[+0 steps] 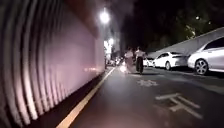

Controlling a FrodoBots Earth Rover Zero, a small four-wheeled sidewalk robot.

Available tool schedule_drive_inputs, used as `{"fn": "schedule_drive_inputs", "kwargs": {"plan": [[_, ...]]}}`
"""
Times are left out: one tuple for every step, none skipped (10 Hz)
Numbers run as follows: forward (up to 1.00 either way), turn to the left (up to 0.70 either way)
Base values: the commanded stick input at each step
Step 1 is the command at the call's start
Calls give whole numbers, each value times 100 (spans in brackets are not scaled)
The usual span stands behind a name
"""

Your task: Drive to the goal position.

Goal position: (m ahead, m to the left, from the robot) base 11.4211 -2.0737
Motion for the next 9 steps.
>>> {"fn": "schedule_drive_inputs", "kwargs": {"plan": [[45,0],[45,0],[45,0],[45,0],[45,0],[45,0],[45,0],[56,0],[70,0]]}}
